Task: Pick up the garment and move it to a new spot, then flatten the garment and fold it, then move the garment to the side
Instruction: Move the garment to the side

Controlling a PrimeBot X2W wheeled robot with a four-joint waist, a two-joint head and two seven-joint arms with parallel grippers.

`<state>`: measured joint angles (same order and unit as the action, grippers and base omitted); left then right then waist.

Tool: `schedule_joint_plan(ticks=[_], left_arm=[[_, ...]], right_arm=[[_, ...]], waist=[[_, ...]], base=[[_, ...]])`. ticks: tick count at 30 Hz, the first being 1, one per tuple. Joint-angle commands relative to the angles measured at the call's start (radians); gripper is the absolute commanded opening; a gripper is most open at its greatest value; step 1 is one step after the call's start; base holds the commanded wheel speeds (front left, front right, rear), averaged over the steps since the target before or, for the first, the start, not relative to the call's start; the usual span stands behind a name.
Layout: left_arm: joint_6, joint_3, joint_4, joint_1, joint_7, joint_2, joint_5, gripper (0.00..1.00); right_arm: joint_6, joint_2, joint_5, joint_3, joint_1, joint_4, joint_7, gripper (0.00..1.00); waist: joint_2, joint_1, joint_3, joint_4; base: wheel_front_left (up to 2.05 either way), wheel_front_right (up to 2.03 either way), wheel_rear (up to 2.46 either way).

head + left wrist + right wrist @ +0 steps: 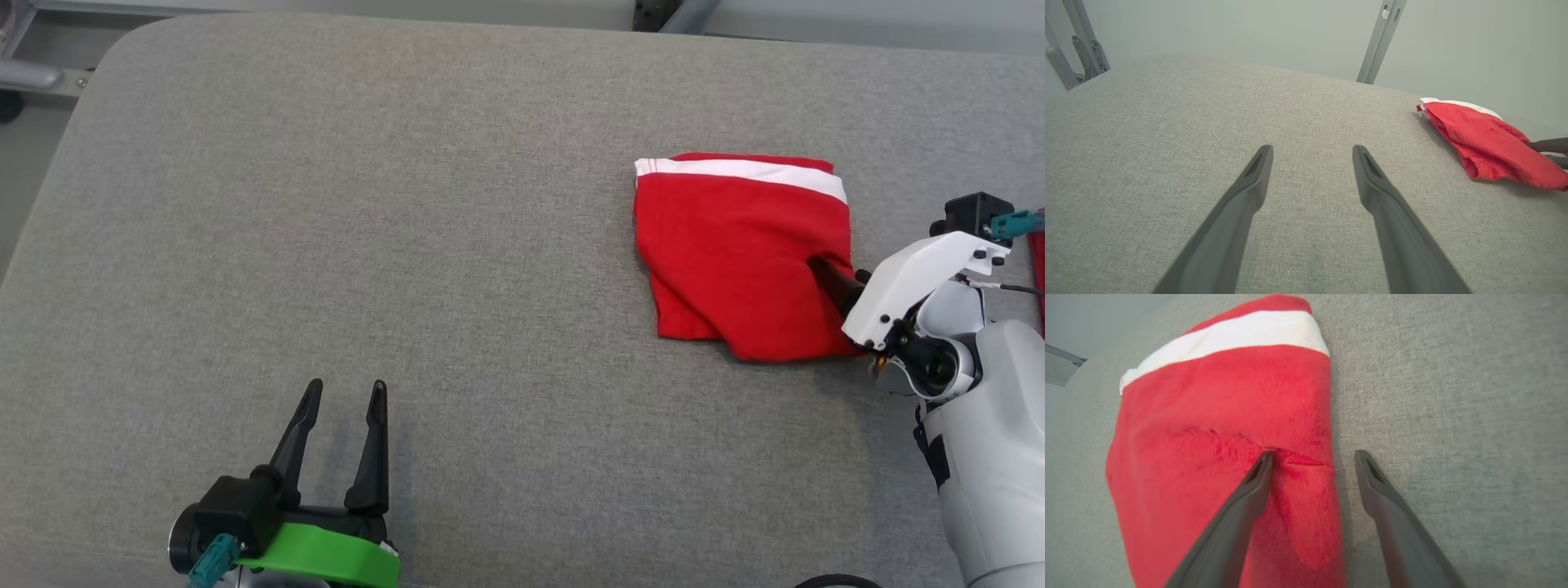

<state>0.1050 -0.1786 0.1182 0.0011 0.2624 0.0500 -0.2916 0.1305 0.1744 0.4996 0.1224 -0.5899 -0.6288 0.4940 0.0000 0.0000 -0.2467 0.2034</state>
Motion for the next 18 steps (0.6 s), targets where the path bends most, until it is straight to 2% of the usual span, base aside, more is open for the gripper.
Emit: schedule_joint_plan(ticks=[1,2,3,4,5,9,12,17,18], left_arm=[[-0.006,-0.002,-0.006,-0.019,0.003,0.001,-0.003,1.00],[-0.008,-0.003,-0.007,-0.020,0.003,0.002,-0.002,1.00],[-0.009,-0.005,-0.008,-0.022,0.003,0.001,-0.002,1.00],[-0.011,-0.005,-0.011,-0.023,0.003,0.001,-0.002,1.00],[-0.014,-0.004,-0.013,-0.024,0.003,0.002,-0.002,1.00],[-0.021,0.004,-0.030,-0.021,0.003,0.002,0.005,1.00],[-0.019,0.013,-0.032,-0.013,0.003,0.001,0.019,1.00],[-0.006,0.008,-0.030,-0.034,0.003,0.002,0.035,1.00],[-0.006,0.008,-0.030,-0.034,0.003,0.002,0.035,1.00]], right_arm=[[0.000,-0.004,0.010,0.003,-0.012,-0.018,0.001,1.00],[0.000,-0.006,0.015,0.001,-0.017,-0.034,0.001,1.00],[0.000,-0.010,0.018,-0.009,-0.021,-0.045,0.000,0.80],[0.000,-0.013,0.025,-0.018,-0.026,-0.048,-0.014,0.51],[0.000,-0.022,0.039,-0.020,-0.032,-0.051,-0.023,0.00],[0.000,-0.046,0.100,-0.064,-0.055,-0.016,-0.061,0.00],[0.000,-0.056,0.145,-0.128,-0.029,0.027,-0.073,0.00],[-0.001,-0.009,0.189,-0.214,0.016,0.104,-0.078,0.00],[-0.001,-0.009,0.189,-0.214,0.016,0.104,-0.078,0.00]], waist=[[0.0000,0.0000,-0.033,0.032],[0.0000,0.0000,-0.035,0.032],[0.0000,0.0000,-0.038,0.030],[0.0000,0.0000,-0.040,0.025],[0.0000,0.0000,-0.043,0.016],[0.0000,0.0000,-0.054,-0.056],[0.0000,0.0000,-0.054,-0.148],[0.0000,0.0000,-0.057,-0.315],[0.0000,0.0000,-0.057,-0.315]], base=[[0.00,0.00,0.00],[0.00,0.00,0.00],[0.00,0.00,0.00],[0.00,0.00,0.00],[0.00,0.00,0.00],[0.00,0.00,0.00],[0.00,0.00,0.00],[0.00,0.00,0.00],[0.00,0.00,0.00]])
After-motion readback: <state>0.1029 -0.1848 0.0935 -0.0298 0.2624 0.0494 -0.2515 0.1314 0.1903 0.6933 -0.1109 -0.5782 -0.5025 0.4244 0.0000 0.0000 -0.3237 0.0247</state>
